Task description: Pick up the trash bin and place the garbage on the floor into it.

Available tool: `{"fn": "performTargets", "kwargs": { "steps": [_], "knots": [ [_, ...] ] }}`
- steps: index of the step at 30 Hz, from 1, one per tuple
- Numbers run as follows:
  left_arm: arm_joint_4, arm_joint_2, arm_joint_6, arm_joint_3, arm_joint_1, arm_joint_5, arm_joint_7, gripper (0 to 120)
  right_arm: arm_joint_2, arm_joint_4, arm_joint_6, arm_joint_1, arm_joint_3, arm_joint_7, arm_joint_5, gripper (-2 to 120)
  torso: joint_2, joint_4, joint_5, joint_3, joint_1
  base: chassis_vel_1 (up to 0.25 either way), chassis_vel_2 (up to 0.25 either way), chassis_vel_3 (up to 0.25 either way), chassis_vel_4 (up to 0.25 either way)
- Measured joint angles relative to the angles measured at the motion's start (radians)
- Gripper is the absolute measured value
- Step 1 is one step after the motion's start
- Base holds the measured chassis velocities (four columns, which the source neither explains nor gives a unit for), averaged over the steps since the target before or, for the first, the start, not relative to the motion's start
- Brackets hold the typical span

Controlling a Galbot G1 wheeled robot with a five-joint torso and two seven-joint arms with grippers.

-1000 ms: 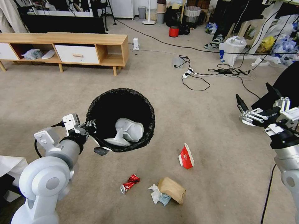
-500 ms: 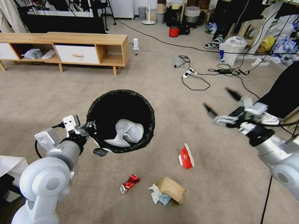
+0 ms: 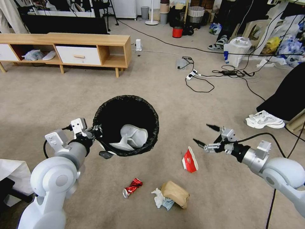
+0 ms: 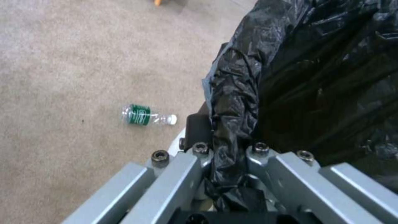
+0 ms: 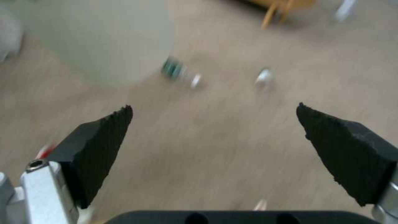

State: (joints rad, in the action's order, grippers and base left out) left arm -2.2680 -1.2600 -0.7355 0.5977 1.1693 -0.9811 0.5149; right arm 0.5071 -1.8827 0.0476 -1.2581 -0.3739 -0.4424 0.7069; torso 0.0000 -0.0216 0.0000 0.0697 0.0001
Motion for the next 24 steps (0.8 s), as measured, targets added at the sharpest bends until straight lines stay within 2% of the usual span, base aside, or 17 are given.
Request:
{"fn": "performTargets", "kwargs": {
  "steps": [1,5,6,8,9,12,13,15,19,24],
  "knots": [
    [0.000,0.000,0.000,0.000,0.000,0.000,0.000,3,0.000,0.000,0.000,0.000,0.000,0.000,0.000,100,0.000,0.0000,0.0000,0.000,0.000,0.000,0.000,0.000,0.000],
    [0.015,-0.010,0.000,-0.009,-0.003,0.014,-0.008,3,0.027,0.029,0.114,0.012,-0.007,-0.174,-0.090,100,0.000,-0.0002,0.0002,0.000,0.000,0.000,0.000,0.000,0.000],
    [0.015,-0.010,0.000,-0.009,-0.003,0.014,-0.008,3,0.027,0.029,0.114,0.012,-0.007,-0.174,-0.090,100,0.000,-0.0002,0.0002,0.000,0.000,0.000,0.000,0.000,0.000],
    [0.020,-0.017,0.000,-0.015,-0.003,0.025,-0.011,3,0.046,0.035,0.184,0.011,-0.033,-0.307,-0.148,100,0.000,-0.0002,-0.0002,0.000,0.000,0.000,0.000,0.000,0.000],
    [0.020,-0.017,0.000,-0.015,-0.003,0.025,-0.011,3,0.046,0.035,0.184,0.011,-0.033,-0.307,-0.148,100,0.000,-0.0002,-0.0002,0.000,0.000,0.000,0.000,0.000,0.000],
    [0.024,-0.025,0.000,-0.022,0.000,0.039,-0.017,3,0.079,0.056,0.192,0.015,-0.048,-0.510,-0.231,100,0.000,-0.0003,-0.0001,0.000,0.000,0.000,0.000,0.000,0.000],
    [0.024,-0.025,0.000,-0.022,0.000,0.039,-0.017,3,0.079,0.056,0.192,0.015,-0.048,-0.510,-0.231,100,0.000,-0.0003,-0.0001,0.000,0.000,0.000,0.000,0.000,0.000],
    [0.029,-0.030,0.000,-0.024,0.005,0.051,-0.023,3,0.114,0.080,0.151,0.033,-0.053,-0.653,-0.299,100,0.000,-0.0002,0.0000,0.000,0.000,0.000,0.000,0.000,0.000],
    [0.030,-0.034,0.000,-0.024,0.009,0.059,-0.027,3,0.147,0.084,0.128,0.040,-0.059,-0.739,-0.384,100,0.000,0.0000,0.0000,0.000,0.000,0.000,0.000,0.000,0.000],
    [0.031,-0.037,0.000,-0.026,0.010,0.065,-0.029,3,0.162,0.086,0.118,0.043,-0.045,-0.746,-0.392,100,0.000,-0.0003,-0.0002,0.000,0.000,0.000,0.000,0.000,0.000]
  ]
}}
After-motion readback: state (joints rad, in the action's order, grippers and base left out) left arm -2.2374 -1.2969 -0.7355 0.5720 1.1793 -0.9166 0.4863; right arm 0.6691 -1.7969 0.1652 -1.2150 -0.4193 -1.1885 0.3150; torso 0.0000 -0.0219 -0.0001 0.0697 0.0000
